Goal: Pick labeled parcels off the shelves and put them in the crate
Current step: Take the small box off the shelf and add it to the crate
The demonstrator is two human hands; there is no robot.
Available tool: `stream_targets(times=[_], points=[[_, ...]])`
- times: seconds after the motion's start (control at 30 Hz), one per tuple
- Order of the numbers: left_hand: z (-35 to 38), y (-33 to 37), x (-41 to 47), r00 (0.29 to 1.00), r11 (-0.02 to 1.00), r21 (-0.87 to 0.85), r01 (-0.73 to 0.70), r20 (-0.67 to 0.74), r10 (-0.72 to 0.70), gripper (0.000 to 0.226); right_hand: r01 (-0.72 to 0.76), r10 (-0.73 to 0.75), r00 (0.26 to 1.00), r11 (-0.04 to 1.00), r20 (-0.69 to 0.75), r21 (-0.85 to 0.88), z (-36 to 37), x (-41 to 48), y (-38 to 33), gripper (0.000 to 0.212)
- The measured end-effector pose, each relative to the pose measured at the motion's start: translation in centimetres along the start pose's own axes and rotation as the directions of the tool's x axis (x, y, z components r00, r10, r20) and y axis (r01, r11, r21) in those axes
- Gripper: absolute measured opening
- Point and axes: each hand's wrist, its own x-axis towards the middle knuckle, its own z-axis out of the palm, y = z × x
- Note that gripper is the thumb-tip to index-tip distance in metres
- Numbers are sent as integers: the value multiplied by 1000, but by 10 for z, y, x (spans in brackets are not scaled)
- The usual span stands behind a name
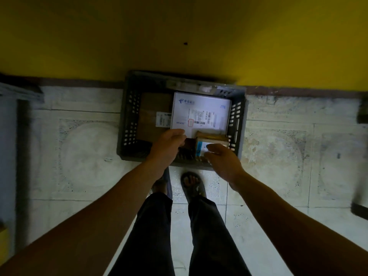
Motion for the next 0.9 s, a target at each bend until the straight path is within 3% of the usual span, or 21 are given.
stream_targets(times=[0.2,0.37,0.43,0.53,0.7,0.9], points=[[-20,12,-84,985,979,-171,-114,-146,89,26,148,-145,988,988,53,-52,-9,-67,-37,12],[-51,30,-173,950,927,-292,-237,-270,158,20,280,-267,959,938,92,-204,-15,-127,-74,28],[-70,33,-215,919,897,-321,-305,-347,188,19,345,-319,937,909,143,-235,-8,-157,-94,25],[-100,29,-282,860,845,-353,-403,-463,217,20,454,-393,884,850,252,-268,19,-204,-125,12],[-148,-7,-386,728,759,-366,-538,-656,199,19,612,-487,757,762,435,-213,84,-289,-165,30],[-185,-76,-514,530,661,-336,-671,-840,111,19,758,-566,578,640,588,-129,178,-407,-176,18]])
